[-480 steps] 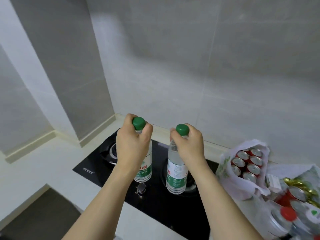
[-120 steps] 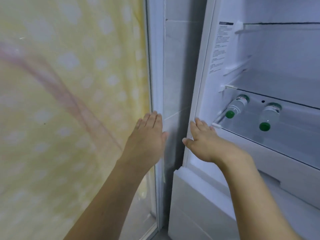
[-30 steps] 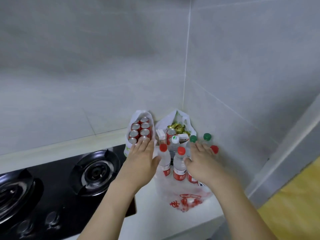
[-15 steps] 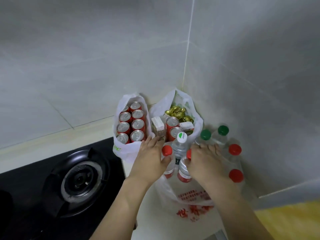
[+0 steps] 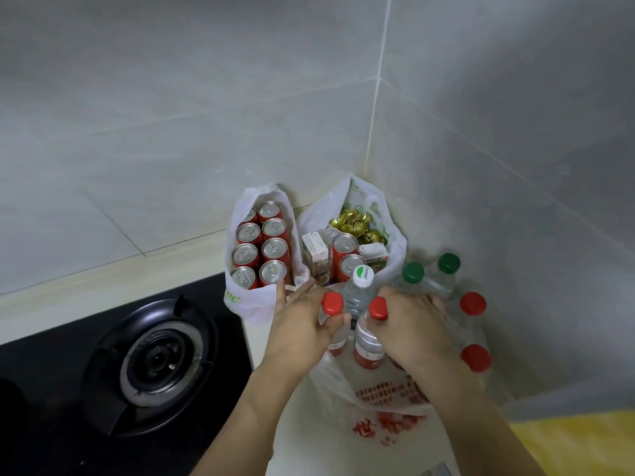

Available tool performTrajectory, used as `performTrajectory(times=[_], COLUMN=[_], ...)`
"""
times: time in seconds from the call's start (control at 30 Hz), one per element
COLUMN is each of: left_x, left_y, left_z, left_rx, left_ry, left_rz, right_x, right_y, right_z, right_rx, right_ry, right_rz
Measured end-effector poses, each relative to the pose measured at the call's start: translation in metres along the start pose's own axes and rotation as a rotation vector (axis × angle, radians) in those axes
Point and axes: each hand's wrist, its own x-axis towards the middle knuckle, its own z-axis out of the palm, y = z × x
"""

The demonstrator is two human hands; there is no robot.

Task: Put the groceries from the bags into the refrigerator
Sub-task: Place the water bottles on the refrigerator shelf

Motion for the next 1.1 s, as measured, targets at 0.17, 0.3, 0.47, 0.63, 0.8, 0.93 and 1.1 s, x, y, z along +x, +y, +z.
performTrajectory(times=[0.17,0.3,0.47,0.63,0.8,0.93,1.1], left_x=[-0.015,-0.029,-0.055,-0.094,-0.121,-0.136,-0.149], left_y=[0.033,0.069,0.103,0.135,0.123,0.113,0.093], left_z=[-0.038,-0.077,-0.123,-0.161,-0.186,-0.207,-0.224], left_rx=[-0.33,-0.513,-0.581,-0.566,-0.522,-0.528,-0.502], left_ry=[0.154,0.255,0.448,0.654,0.873,0.959,1.023], left_rz=[-0.042,-0.07,0.017,0.076,0.041,0.006,-0.042], right_x=[-0.013,-0.023,-0.035,-0.054,-0.069,-0.075,-0.081], right_y=[0.001,-0.005,-0.024,-0.058,-0.091,-0.126,-0.167], right_z=[-0.03,-0.068,-0.108,-0.134,-0.136,-0.139,-0.136], right_rx=[0.238,0.559,0.863,0.986,1.046,1.124,1.161], right_ry=[0.064,0.099,0.269,0.268,0.311,0.29,0.281], right_rz=[-0.035,-0.106,-0.233,-0.322,-0.329,-0.305,-0.366])
